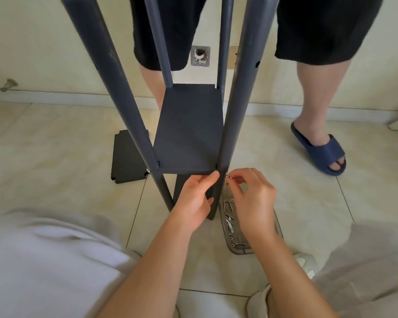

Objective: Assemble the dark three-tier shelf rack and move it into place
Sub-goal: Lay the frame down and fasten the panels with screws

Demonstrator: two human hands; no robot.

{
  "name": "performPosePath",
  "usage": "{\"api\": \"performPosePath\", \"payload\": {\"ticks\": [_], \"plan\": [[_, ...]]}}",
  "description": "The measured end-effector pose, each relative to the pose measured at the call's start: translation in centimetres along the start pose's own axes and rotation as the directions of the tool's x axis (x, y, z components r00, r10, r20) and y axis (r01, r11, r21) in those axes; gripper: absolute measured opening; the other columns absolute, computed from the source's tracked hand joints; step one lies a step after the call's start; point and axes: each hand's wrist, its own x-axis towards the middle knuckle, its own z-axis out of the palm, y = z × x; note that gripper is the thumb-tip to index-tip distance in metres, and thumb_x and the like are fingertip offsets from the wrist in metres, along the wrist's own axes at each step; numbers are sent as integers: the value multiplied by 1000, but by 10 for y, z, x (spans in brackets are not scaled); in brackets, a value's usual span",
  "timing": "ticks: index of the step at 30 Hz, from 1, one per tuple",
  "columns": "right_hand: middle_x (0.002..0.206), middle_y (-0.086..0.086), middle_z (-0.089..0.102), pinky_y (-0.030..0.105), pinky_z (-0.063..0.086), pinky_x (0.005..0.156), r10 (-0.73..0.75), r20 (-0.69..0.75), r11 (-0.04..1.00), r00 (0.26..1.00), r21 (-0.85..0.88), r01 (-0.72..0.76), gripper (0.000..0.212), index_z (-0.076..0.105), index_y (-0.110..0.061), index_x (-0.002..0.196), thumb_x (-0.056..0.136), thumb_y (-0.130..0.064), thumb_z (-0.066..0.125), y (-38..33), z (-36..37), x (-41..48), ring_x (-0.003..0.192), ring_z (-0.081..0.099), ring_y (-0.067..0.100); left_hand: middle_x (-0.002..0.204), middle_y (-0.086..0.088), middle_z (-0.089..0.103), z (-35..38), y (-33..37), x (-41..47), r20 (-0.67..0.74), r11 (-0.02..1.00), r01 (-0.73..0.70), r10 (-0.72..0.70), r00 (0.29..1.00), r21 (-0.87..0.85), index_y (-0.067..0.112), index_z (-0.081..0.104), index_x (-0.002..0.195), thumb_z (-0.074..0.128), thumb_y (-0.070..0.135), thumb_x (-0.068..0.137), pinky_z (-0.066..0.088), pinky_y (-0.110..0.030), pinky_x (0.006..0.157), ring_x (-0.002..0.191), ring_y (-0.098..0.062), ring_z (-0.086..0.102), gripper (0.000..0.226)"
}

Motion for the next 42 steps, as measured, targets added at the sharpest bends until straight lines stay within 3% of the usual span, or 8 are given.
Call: {"api": "performPosePath", "payload": {"ticks": [4,6,9,13,17,21,30,42], "plan": [[82,-6,69,5,43,70,119,9,985,993,125,-119,6,72,-16,88,85,-12,75,2,0,2,76,65,8,99,12,77,0,3,-1,-12,999,-27,27,1000,36,22,68,101,65,25,97,33,-34,85,86,6,70,6],[78,-13,69,4,43,69,173,26,967,985,186,-175,10,71,-21,86,85,-13,76,1,0,2,75,64,2,92,15,76,0,4,-1,-16,998,-47,48,999,51,22,68,98,65,23,97,32,-32,82,80,9,69,4],[73,-19,68,3,43,67,242,65,928,968,275,-250,11,70,-22,84,84,-13,77,2,-2,4,74,64,-5,95,11,76,2,3,0,-4,995,-97,97,995,36,20,68,97,64,18,97,38,-28,82,86,4,70,4],[72,-21,68,3,44,66,257,95,911,962,309,-274,10,70,-21,84,84,-13,77,3,-5,6,74,64,-7,92,5,77,4,0,1,-13,990,-141,141,990,-22,16,68,98,61,11,98,53,-15,67,87,-4,73,9],[80,-26,68,3,43,66,260,119,910,958,302,-284,14,68,-25,84,85,-14,76,5,-3,6,75,63,-8,90,11,77,6,-1,3,-32,991,-137,136,990,-12,18,65,100,61,13,98,42,-25,78,85,0,72,8],[76,-16,69,5,44,68,224,81,938,971,254,-238,20,65,-29,82,85,-13,76,6,-1,6,76,64,-3,90,10,77,8,-2,4,-41,991,-132,131,991,-26,19,66,97,60,12,98,41,-26,78,84,0,72,9],[76,-21,70,8,47,69,337,106,854,935,385,-351,16,69,-30,81,84,-17,78,7,0,8,76,65,-3,86,13,77,7,-2,6,-29,988,-153,151,988,-38,17,66,98,61,11,98,52,-10,60,80,2,72,8],[79,-17,72,8,48,70,312,131,836,941,432,-337,21,70,-28,80,83,-8,77,6,0,5,77,68,-1,87,12,77,8,-4,5,-41,984,-167,165,986,-61,17,66,100,62,11,97,51,-9,59,81,2,72,8]]}}
